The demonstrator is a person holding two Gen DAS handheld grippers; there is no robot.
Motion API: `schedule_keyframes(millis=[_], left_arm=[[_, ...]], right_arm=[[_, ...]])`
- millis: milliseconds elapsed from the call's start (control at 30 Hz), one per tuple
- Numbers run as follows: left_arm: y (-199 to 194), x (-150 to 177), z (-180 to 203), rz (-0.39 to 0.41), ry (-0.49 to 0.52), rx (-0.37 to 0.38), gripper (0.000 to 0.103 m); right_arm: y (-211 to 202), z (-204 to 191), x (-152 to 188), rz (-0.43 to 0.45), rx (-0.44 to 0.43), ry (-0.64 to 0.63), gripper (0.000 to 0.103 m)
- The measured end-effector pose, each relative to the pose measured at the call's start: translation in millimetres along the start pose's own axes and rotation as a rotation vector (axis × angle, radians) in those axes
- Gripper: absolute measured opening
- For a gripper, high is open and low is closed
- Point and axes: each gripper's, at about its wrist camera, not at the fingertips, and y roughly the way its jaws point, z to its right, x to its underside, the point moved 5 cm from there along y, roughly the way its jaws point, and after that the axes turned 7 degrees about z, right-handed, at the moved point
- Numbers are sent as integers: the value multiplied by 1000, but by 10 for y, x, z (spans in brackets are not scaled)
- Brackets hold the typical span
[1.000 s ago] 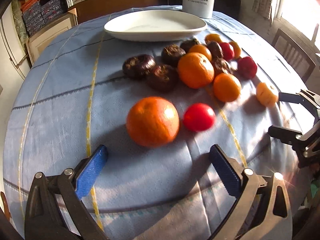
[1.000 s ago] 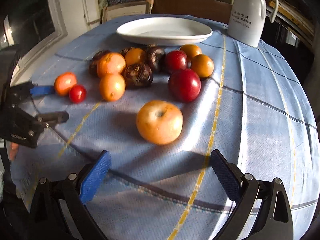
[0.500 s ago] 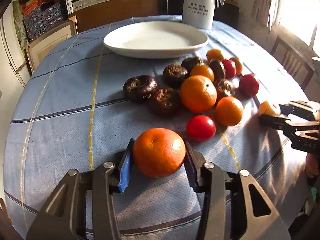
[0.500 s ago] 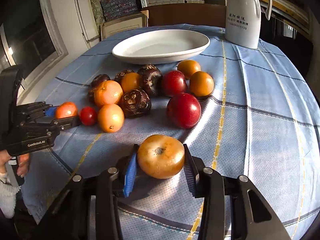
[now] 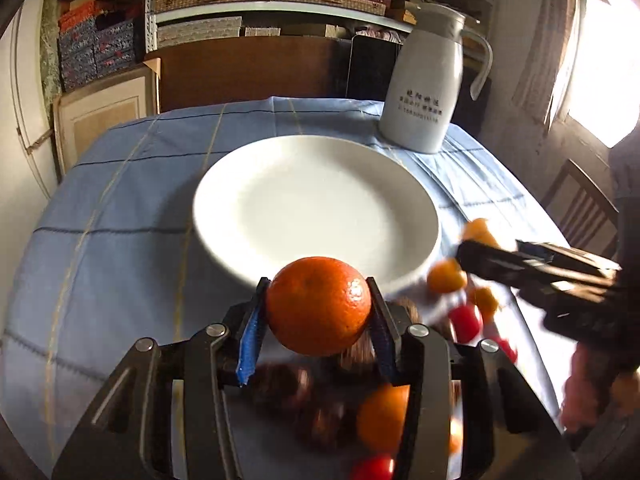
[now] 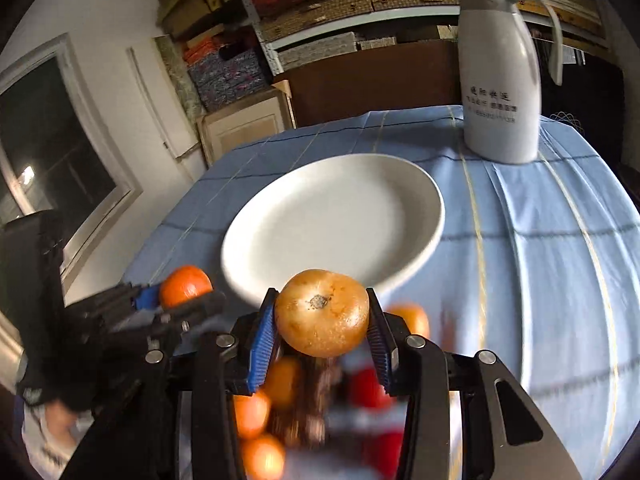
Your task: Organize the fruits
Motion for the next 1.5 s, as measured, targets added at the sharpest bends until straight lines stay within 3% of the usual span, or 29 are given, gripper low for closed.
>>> schedule_keyframes(millis=[67, 133, 167, 233, 267, 467, 533, 700, 833, 1167, 1267, 1367, 1500], left_arm=[[166, -86, -7, 2, -9, -4, 56], [314, -143, -60, 3, -33, 2, 60], [358, -157, -92, 5, -49, 8, 68], [403, -123, -171, 11, -77, 17, 78], [414, -115, -194, 10, -81, 27, 82], [359, -94, -327, 38, -112, -5, 91], [402, -79, -339, 50, -106, -38, 92], [622, -118, -410, 54, -131, -79, 92], [474, -135, -477, 65, -167, -21, 92], [202, 295, -303, -7, -50, -10, 92], [176, 395, -187, -29, 6, 1, 83], [188, 441, -128, -44, 29, 8, 83], [277, 454, -173, -61, -2, 37, 79]], right_arm=[[259, 38, -61, -29, 0, 14, 43], [432, 100, -88, -34, 18, 30, 44], [456, 110, -80, -25, 19, 39, 45], [472, 163, -69, -11, 13, 53, 59], [445, 181, -64, -7, 10, 56, 61], [265, 253, -91, 61, 13, 82, 73], [244, 293, -62, 67, 23, 107, 78], [142, 280, -69, 98, 5, 127, 78], [100, 262, -101, 115, 2, 109, 79], [62, 317, -66, 106, -6, 119, 81], [19, 345, -34, 108, -4, 128, 84], [-9, 373, -32, 113, -5, 138, 84], [-16, 425, -27, 105, 1, 147, 84]])
